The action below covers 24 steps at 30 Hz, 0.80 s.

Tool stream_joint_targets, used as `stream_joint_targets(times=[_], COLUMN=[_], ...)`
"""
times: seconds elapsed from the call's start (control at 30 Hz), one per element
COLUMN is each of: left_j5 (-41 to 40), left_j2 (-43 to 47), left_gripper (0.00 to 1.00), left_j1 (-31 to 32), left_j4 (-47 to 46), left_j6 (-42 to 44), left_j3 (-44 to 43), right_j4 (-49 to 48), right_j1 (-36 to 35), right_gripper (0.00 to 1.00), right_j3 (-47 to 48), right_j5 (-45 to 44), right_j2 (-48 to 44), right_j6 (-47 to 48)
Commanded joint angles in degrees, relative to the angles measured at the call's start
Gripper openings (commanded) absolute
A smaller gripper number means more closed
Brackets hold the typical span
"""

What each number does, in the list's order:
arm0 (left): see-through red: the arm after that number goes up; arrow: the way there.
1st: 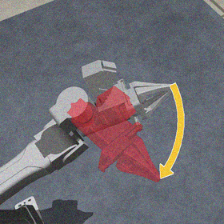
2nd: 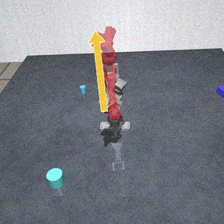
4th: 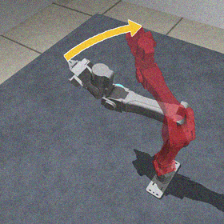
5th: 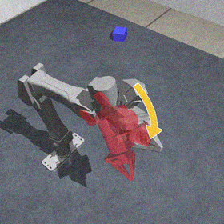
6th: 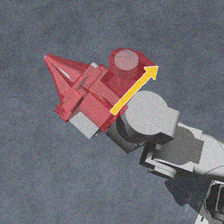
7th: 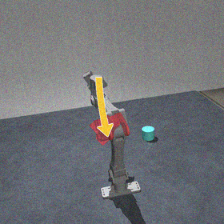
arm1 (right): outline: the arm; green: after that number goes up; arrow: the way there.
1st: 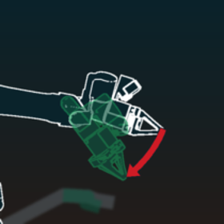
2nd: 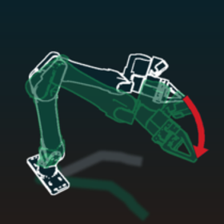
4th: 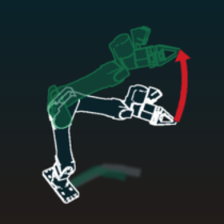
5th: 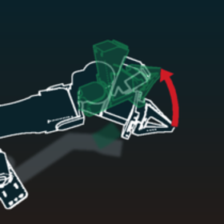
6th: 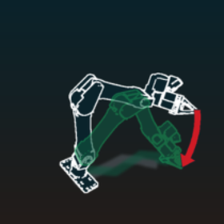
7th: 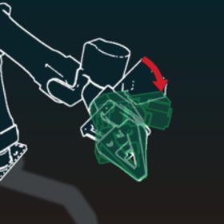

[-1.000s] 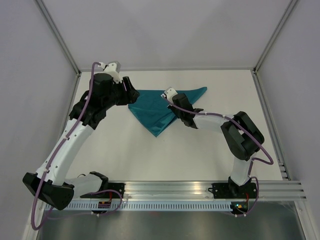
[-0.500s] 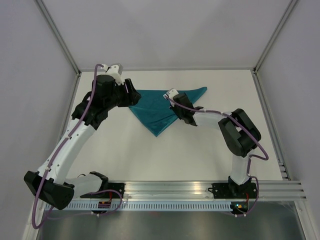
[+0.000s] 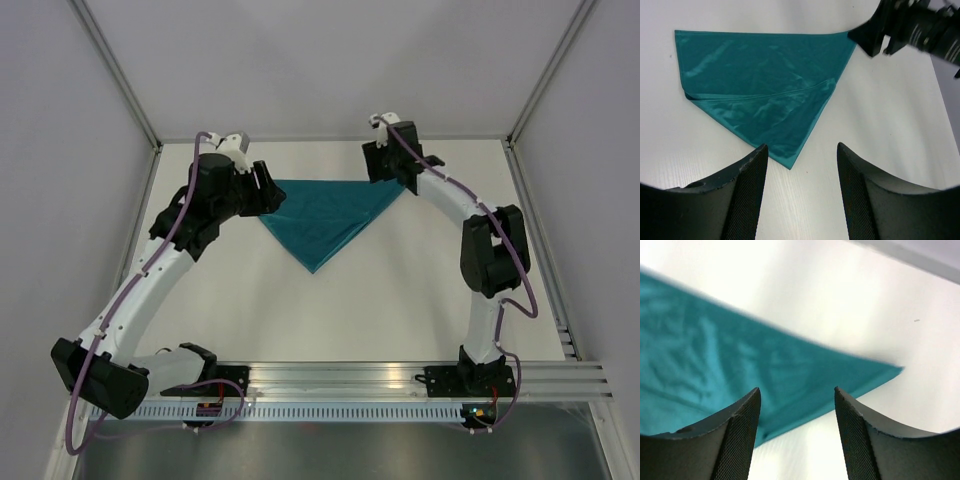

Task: Fold the napkin, place the utensils inside, and roll it up
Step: Fold the napkin

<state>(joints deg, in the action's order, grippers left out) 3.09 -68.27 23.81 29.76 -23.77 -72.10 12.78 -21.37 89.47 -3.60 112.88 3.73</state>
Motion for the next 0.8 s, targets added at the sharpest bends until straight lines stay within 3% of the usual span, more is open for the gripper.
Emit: stream_joint_targets(times=[0.0, 0.13, 0.27, 0.77], left_j5=[2.0, 2.88, 3.41, 3.33], left_j2=[-0.2, -0.72, -1.16, -1.25], left_gripper=[0.63, 0.63, 0.63, 0.63], left_j1=[-0.08, -0.08, 0.01, 0.01], left_j4=[-3.82, -5.32, -6.2, -7.26], left_j6=[-2.77, -3.3, -3.48, -3.39], left_j3=[2.13, 3.36, 3.89, 5.39], right_j4=[9.63, 13.84, 13.59, 6.03], right_j1=[9.31, 17.4, 22.84, 25.41], right_gripper=[0.66, 0.65, 0.65, 0.66], right_j3=[7.72, 15.36, 17.58, 13.1], right_j5=[9.29, 20.97, 26.43, 33.92], right_j2=[5.41, 11.38, 15.78, 20.18], right_j6=[-11.69, -18.39, -22.53, -35.62])
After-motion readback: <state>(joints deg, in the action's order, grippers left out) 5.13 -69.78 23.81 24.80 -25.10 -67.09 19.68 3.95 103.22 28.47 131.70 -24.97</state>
